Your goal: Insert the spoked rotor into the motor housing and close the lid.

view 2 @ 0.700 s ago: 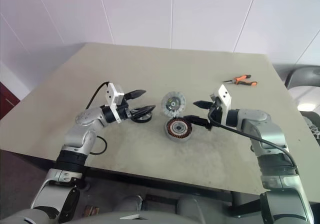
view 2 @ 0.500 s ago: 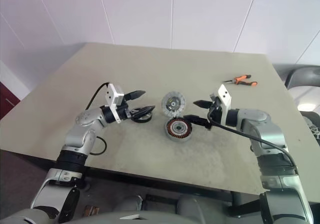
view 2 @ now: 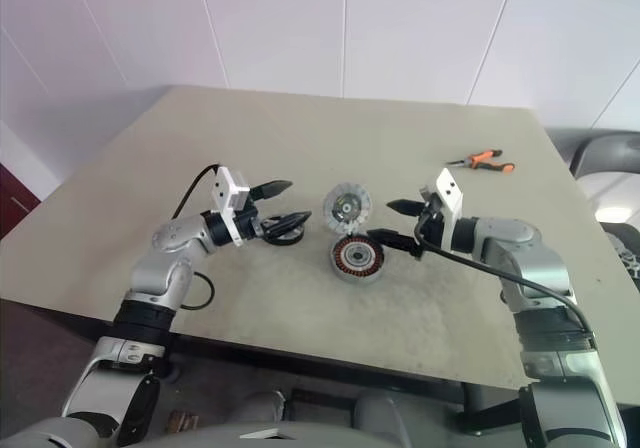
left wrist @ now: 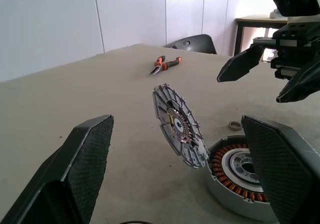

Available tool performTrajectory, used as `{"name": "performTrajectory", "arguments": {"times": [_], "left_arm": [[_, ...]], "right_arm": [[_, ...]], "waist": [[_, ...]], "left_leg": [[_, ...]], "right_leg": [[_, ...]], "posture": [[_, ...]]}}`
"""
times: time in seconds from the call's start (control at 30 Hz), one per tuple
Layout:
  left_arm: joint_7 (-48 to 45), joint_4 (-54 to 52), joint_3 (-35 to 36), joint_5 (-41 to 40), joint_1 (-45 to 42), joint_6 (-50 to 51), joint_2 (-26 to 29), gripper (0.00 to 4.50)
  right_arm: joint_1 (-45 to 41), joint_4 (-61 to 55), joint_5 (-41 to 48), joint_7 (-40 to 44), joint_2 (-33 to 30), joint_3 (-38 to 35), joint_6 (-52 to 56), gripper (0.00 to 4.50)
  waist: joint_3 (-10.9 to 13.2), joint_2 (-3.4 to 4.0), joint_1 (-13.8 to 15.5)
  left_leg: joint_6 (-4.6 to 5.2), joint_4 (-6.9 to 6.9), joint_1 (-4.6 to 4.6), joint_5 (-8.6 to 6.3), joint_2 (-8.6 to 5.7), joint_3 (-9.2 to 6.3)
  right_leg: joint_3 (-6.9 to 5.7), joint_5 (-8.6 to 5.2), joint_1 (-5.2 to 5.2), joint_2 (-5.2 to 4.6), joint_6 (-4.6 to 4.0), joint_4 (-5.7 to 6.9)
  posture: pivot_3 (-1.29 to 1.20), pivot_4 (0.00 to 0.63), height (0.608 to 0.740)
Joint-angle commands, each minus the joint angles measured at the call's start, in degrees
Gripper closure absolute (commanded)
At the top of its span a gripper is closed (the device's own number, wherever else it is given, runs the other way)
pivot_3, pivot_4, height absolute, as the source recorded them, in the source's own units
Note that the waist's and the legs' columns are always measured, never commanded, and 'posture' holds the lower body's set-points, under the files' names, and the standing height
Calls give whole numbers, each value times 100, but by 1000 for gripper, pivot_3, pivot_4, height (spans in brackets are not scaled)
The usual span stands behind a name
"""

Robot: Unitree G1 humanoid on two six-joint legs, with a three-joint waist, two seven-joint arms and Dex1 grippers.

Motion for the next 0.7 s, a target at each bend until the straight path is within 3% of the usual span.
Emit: {"name": "performTrajectory", "arguments": {"times": [0.03,0.7], "left_arm": [[-60,97,28,12,-207,-235,-10,140],[-92,309,22,47,-221,-414,-30,140]], "right_arm": [[-111,-86,46,3,-27,-117,-70,0],[-162,-75,-18,-17,-52,-74,-67,0]], "waist": [[0,0,-2],[0,0,0]], "left_leg": [[0,0,0,0,0,0],[0,0,0,0,0,0]], "right_leg": [[0,0,0,0,0,0],[0,0,0,0,0,1]], "posture": [[0,0,740],[0,0,740]]}}
